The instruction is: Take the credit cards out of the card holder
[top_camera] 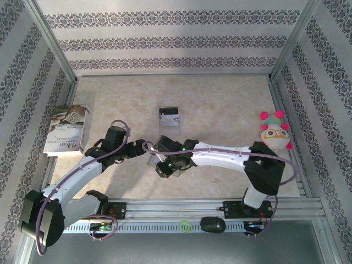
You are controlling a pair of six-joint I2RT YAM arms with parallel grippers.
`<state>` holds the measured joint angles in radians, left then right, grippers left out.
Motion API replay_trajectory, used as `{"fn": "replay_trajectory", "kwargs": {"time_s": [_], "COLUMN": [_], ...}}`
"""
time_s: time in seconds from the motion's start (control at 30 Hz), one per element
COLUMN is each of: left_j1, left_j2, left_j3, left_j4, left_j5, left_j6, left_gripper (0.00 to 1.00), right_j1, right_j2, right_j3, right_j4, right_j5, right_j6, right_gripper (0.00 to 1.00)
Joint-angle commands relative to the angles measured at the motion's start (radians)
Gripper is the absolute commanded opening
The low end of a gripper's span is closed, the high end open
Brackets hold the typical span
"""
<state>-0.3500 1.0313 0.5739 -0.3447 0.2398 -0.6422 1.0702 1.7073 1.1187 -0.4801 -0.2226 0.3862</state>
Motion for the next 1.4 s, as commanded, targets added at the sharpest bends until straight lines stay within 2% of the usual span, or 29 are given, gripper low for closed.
{"fn": "replay_trajectory", "kwargs": {"time_s": [0.0,0.17,0.43,0.97,1.1,1.2,1.27,1.37], "left_j1": [0.019,0.027,0.029,0.033,0.033,0.033,0.032,0.019], "left_j2": [-0.062,-0.127,-0.128,-0.134,-0.125,-0.100,-0.076,-0.027], "left_j3": [0.007,-0.006,-0.008,-0.020,-0.029,-0.047,-0.053,-0.050], "left_j4": [-0.064,-0.073,-0.062,-0.018,0.009,0.067,0.115,0.140], "left_j5": [-0.055,-0.078,-0.064,-0.023,0.002,0.077,0.121,0.131], "left_j6": [0.031,0.036,0.031,0.009,0.010,0.004,-0.008,-0.011], "left_gripper": [0.93,1.00,1.00,1.00,1.00,1.00,0.92,0.68], "right_j1": [0.013,0.013,0.003,-0.085,-0.101,-0.118,-0.132,-0.132], "right_j2": [0.064,0.113,0.139,0.106,0.078,0.045,0.016,-0.064], "right_j3": [0.018,0.032,0.037,-0.023,-0.043,-0.070,-0.095,-0.131], "right_j4": [-0.021,-0.040,-0.094,-0.102,-0.086,-0.053,-0.014,0.058], "right_j5": [0.001,0.058,0.134,0.252,0.263,0.265,0.233,0.172], "right_j6": [0.021,0.017,0.003,0.000,-0.004,-0.007,-0.022,-0.040], "right_gripper": [0.14,0.09,0.08,0.06,0.10,0.16,0.20,0.25]}}
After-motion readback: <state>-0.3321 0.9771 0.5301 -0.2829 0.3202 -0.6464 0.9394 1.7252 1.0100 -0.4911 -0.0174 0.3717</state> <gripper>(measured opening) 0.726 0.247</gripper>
